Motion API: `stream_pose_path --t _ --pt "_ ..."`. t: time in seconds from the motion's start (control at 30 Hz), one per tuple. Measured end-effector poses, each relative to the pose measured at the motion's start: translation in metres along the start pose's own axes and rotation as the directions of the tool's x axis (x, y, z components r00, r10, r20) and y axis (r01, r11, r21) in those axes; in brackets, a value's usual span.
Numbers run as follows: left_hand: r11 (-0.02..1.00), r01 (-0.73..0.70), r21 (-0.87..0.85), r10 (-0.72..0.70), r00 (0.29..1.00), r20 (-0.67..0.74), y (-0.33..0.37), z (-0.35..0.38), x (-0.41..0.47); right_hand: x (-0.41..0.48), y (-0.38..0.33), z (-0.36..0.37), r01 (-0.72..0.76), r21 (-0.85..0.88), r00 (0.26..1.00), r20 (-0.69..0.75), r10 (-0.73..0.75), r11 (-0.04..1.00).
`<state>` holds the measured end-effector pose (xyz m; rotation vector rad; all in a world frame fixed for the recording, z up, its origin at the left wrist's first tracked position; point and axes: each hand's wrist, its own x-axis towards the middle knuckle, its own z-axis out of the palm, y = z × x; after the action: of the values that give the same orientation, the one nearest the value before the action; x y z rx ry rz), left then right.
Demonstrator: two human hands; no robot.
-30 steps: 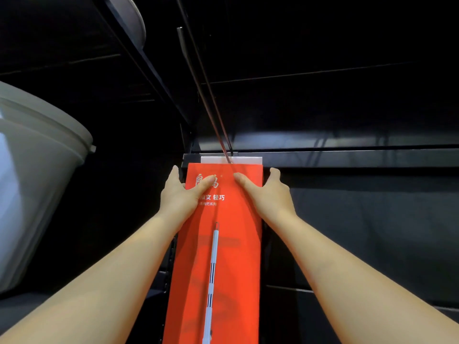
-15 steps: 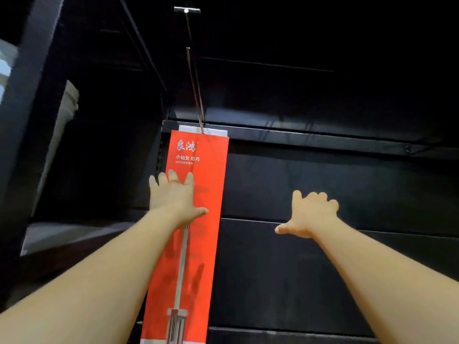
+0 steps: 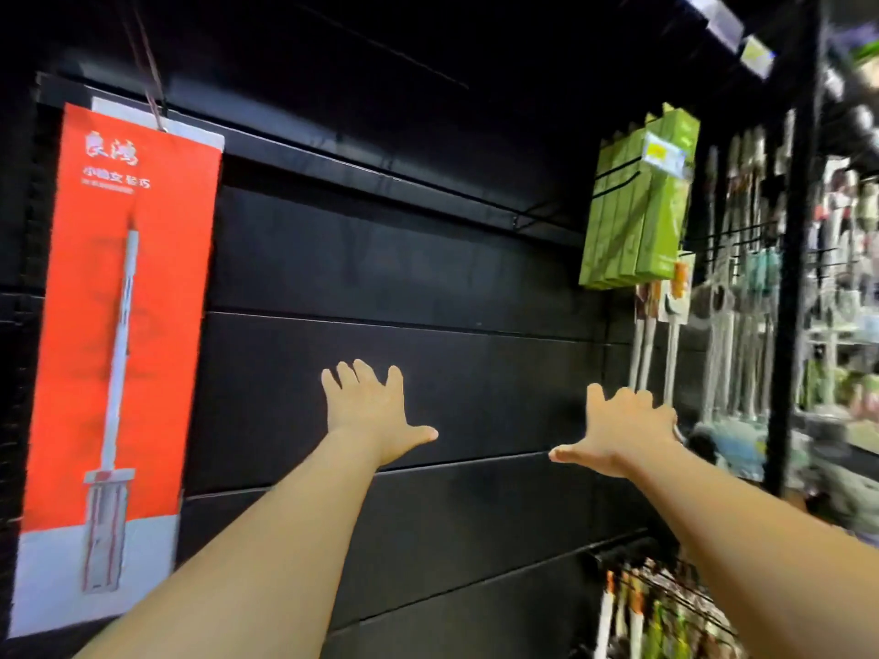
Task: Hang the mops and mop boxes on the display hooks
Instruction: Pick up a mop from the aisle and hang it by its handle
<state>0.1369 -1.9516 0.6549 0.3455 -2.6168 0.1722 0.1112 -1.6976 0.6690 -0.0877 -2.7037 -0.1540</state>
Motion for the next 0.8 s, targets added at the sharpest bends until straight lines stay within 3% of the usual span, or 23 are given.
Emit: stream_pose_path --t 0.4,0.57,0.8 --pt "0.912 -0.376 -0.165 0.395 0.913 0.105 0.235 0.022 -0.059 -0.074 0.235 0.045 -0.337 -0.097 0.918 0.186 0.349 0.937" --pt "0.862 -0.457 -0.22 0.482 0.873 0.072 0.335 0.003 -0.07 -0.083 0.334 0.046 -0.397 -0.125 0.896 0.16 0.414 0.909" --pt "0.779 -0.558 -0.287 0.592 0.805 0.043 0.504 -0.013 -0.103 -0.112 0.492 0.075 -0.543 -0.162 0.806 0.173 0.566 0.824"
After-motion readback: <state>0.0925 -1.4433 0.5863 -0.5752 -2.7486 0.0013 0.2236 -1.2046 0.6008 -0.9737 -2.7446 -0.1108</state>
